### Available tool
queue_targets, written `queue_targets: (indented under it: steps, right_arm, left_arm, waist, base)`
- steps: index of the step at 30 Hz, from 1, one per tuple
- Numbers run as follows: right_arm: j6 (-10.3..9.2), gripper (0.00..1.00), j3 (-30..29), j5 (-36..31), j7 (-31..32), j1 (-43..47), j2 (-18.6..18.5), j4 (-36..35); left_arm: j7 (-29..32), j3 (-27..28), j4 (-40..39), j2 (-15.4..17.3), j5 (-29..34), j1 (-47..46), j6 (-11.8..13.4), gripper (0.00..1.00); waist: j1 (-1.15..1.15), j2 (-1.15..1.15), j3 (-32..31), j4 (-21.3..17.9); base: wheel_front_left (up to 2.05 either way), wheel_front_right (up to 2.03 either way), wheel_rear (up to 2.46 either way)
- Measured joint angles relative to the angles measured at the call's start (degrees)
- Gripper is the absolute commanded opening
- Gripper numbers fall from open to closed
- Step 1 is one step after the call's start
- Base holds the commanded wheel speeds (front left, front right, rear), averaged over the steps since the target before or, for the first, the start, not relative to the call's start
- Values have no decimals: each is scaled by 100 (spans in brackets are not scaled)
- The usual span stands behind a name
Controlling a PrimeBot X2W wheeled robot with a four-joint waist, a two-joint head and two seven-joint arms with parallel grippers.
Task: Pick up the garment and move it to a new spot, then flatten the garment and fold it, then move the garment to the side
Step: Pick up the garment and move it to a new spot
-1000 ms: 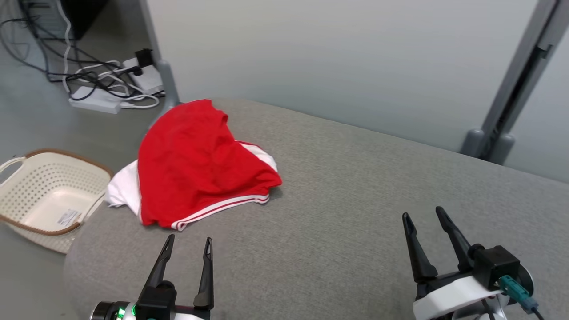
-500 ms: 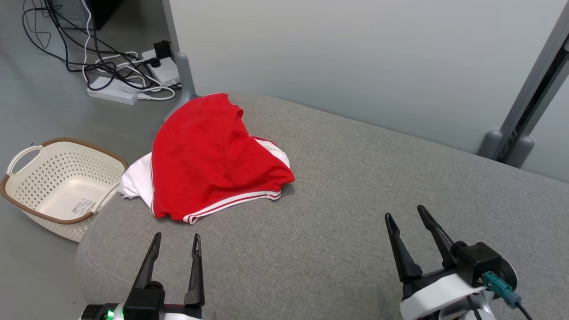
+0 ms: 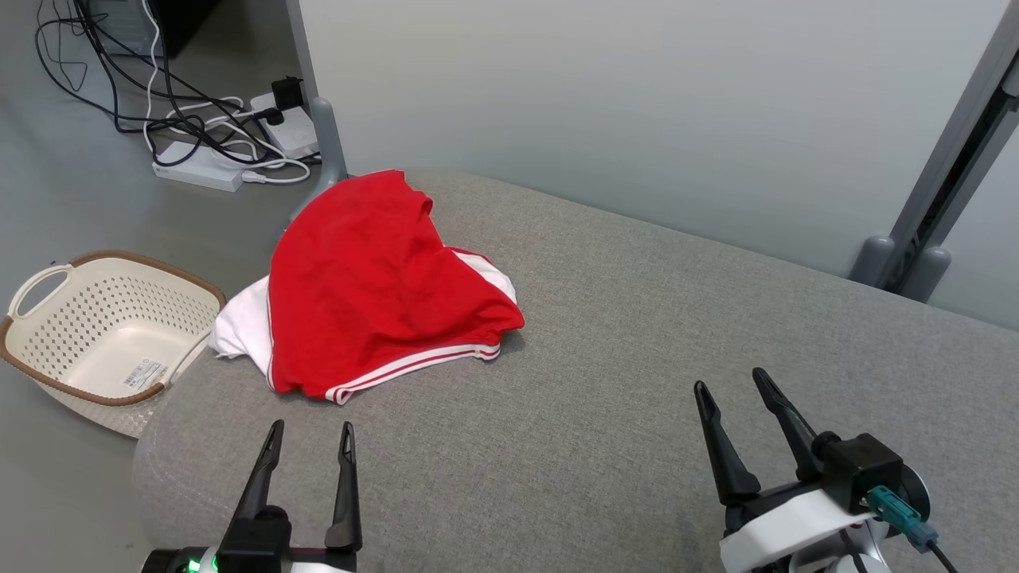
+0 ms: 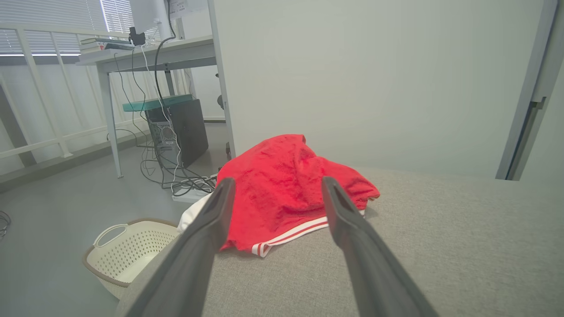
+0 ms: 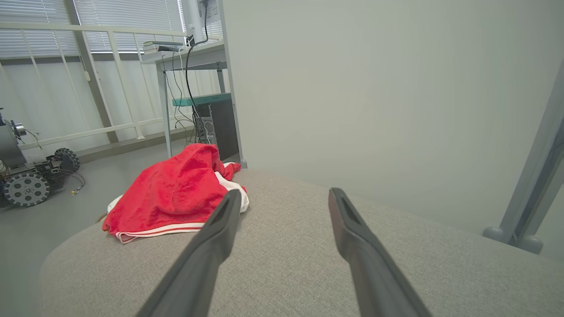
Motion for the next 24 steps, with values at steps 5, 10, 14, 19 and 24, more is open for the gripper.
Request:
queue_targets:
  steps: [5, 10, 14, 19, 24]
  right_arm:
    - [-1, 100, -165, -77, -1, 82, -4, -91]
    - [0, 100, -224, -315, -1, -58, 2, -170]
    - [0, 100, -268, -503, 0, -265, 4, -231]
    - [0, 100, -341, -583, 0, -582, 2, -339]
    - [0, 100, -277, -737, -1, -852, 0, -339]
  left_arm:
    - [0, 87, 75, 14, 18, -15, -51, 100]
    - [-1, 428, -223, 77, -92, -455, -119, 100]
    - [0, 643, -243, 224, -208, -836, -276, 100]
    - [105, 889, 414, 684, -477, -1670, -724, 100]
    - [787, 959, 1222, 1213, -704, -2733, -1215, 100]
  waist:
    - [0, 0, 29, -3]
    - [0, 0, 329, -122]
    - [0, 0, 613, -264]
    - [0, 0, 1103, -553]
    - [0, 0, 1574, -874]
  base:
    - [0, 0, 0]
    - [0, 0, 0]
    - [0, 0, 0]
    - [0, 0, 0]
    - [0, 0, 0]
